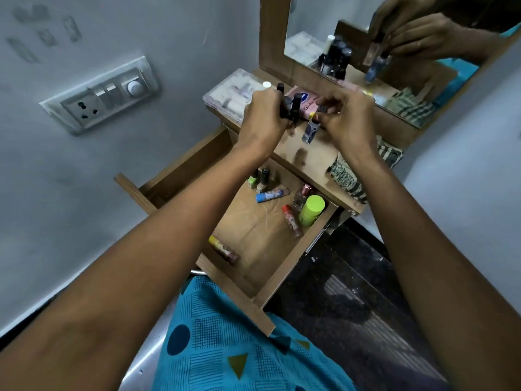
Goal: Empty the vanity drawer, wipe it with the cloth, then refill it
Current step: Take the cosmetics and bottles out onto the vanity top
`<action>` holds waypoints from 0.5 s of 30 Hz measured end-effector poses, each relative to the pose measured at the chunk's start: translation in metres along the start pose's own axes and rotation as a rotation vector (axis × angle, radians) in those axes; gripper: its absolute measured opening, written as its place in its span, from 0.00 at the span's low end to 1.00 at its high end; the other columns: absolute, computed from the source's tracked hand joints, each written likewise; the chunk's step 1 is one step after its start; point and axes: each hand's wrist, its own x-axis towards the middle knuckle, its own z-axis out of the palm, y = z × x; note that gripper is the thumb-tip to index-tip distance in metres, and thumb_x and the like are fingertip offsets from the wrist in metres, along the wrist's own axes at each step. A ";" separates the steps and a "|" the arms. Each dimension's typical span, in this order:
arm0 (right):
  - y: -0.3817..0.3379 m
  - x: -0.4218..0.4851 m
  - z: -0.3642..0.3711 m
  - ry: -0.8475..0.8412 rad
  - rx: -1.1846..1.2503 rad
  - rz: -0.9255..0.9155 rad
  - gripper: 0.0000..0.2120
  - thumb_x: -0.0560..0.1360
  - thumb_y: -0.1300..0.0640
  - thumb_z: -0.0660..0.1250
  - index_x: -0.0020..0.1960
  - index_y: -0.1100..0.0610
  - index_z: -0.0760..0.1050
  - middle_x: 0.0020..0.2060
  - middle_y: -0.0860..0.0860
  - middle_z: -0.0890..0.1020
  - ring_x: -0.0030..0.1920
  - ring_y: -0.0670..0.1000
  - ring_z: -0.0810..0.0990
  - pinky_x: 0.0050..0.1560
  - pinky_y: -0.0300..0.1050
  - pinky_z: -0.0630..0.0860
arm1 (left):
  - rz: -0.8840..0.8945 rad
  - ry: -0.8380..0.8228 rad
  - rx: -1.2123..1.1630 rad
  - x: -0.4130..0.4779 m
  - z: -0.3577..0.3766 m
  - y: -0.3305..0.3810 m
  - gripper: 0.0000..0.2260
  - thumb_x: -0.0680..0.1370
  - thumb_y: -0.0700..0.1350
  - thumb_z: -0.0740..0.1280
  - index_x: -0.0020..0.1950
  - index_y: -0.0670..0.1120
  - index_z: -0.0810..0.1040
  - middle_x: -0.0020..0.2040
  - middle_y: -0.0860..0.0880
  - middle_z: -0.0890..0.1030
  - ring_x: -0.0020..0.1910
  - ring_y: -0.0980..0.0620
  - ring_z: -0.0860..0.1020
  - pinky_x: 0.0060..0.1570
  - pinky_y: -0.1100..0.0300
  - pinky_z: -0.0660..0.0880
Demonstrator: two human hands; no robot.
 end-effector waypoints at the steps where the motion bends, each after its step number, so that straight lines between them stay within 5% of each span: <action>1: 0.004 0.006 0.002 -0.004 -0.015 -0.004 0.10 0.72 0.69 0.66 0.52 0.62 0.79 0.43 0.48 0.77 0.34 0.35 0.70 0.36 0.23 0.72 | 0.006 0.000 0.015 0.005 0.004 0.001 0.05 0.72 0.35 0.69 0.47 0.38 0.80 0.44 0.42 0.81 0.42 0.49 0.79 0.44 0.54 0.78; 5: 0.016 0.022 0.010 -0.017 -0.046 -0.010 0.10 0.72 0.69 0.66 0.52 0.62 0.79 0.45 0.52 0.79 0.33 0.35 0.69 0.37 0.26 0.72 | 0.014 -0.015 0.125 0.018 0.020 0.002 0.06 0.72 0.32 0.65 0.46 0.39 0.79 0.39 0.46 0.75 0.36 0.52 0.73 0.36 0.57 0.71; 10: 0.021 0.034 0.016 -0.017 -0.007 -0.027 0.12 0.72 0.69 0.66 0.54 0.62 0.79 0.44 0.48 0.78 0.32 0.32 0.69 0.35 0.18 0.69 | 0.010 -0.065 0.061 0.023 0.030 -0.003 0.13 0.73 0.32 0.63 0.34 0.49 0.69 0.35 0.48 0.73 0.33 0.55 0.70 0.32 0.60 0.68; 13: 0.020 0.038 0.018 -0.028 0.018 -0.049 0.12 0.71 0.70 0.66 0.54 0.63 0.79 0.41 0.47 0.76 0.31 0.31 0.68 0.33 0.20 0.68 | 0.051 -0.056 0.074 0.022 0.029 0.001 0.07 0.72 0.32 0.64 0.39 0.43 0.77 0.35 0.48 0.72 0.31 0.55 0.69 0.27 0.67 0.62; 15: 0.020 0.040 0.020 -0.038 0.007 -0.056 0.13 0.71 0.70 0.66 0.54 0.63 0.79 0.42 0.48 0.77 0.31 0.32 0.67 0.33 0.20 0.67 | 0.077 -0.048 0.091 0.024 0.029 0.002 0.07 0.71 0.31 0.64 0.40 0.41 0.78 0.36 0.46 0.72 0.34 0.51 0.71 0.30 0.62 0.65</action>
